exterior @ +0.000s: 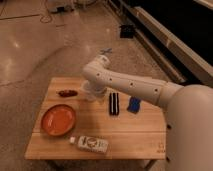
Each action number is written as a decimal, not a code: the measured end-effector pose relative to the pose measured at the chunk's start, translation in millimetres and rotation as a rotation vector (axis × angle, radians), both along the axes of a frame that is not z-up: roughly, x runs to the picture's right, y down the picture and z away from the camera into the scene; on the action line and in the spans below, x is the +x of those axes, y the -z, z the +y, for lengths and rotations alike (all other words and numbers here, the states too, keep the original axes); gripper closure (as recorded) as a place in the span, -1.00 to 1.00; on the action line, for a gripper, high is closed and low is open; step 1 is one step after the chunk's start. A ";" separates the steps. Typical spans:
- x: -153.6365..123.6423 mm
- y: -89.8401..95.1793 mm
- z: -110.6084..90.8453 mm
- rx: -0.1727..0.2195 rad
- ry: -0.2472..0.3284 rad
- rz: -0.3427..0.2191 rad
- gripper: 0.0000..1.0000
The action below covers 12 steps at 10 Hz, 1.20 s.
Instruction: Place the ceramic cup in the ceramic bowl
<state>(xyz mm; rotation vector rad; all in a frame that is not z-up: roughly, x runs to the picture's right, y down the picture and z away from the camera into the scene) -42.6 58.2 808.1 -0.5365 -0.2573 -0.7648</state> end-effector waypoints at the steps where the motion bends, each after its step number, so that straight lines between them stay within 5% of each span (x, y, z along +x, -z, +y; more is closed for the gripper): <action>1: -2.2 10.5 0.5 0.000 0.001 0.000 0.12; 3: -10.6 29.5 -14.3 0.002 0.006 -0.008 0.12; 5: -17.8 30.0 -21.5 -0.001 0.010 -0.008 0.12; 12: -48.9 33.0 1.4 -0.012 0.050 -0.020 0.21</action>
